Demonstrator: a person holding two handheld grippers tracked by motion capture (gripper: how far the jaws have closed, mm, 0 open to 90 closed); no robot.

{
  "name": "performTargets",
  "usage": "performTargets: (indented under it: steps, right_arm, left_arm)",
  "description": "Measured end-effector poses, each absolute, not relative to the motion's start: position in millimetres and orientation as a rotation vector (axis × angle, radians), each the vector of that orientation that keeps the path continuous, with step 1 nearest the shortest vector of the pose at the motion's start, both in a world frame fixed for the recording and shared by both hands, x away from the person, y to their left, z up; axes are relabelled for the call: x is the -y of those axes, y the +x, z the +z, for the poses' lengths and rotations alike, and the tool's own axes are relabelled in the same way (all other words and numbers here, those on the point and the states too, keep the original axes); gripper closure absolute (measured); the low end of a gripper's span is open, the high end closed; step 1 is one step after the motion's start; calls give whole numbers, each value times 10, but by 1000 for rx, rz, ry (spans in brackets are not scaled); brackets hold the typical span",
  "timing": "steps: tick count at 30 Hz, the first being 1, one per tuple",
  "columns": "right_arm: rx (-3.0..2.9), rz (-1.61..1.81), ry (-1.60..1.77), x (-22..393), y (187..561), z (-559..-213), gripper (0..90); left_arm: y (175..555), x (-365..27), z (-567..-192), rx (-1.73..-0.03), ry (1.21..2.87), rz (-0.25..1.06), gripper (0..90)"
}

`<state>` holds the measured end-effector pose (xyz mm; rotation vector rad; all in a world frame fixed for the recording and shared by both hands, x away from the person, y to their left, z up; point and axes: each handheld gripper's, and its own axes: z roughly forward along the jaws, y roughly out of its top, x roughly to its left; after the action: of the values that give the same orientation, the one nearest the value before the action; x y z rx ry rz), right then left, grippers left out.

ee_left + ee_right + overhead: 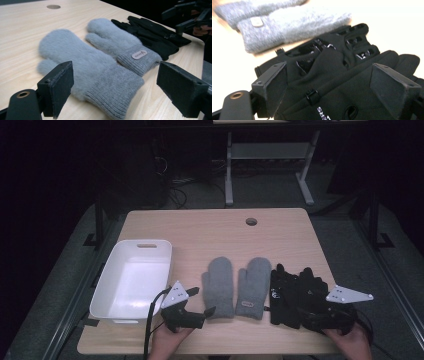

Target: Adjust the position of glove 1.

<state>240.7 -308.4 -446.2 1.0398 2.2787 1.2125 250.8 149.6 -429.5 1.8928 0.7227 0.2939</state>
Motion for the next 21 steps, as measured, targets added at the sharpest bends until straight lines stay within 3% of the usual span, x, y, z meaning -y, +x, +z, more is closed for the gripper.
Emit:
performTargets:
  steps: [10,21]
  right_arm:
    - [-2352,1245,945,2857,2449,-4234,141]
    - [-2507,1209,749,2229,2832,-3928,148]
  left_arm:
    - [2486,-1542,-4271,-731,1874,280,137]
    - [2459,-1570,-4244,-719,1876,311,137]
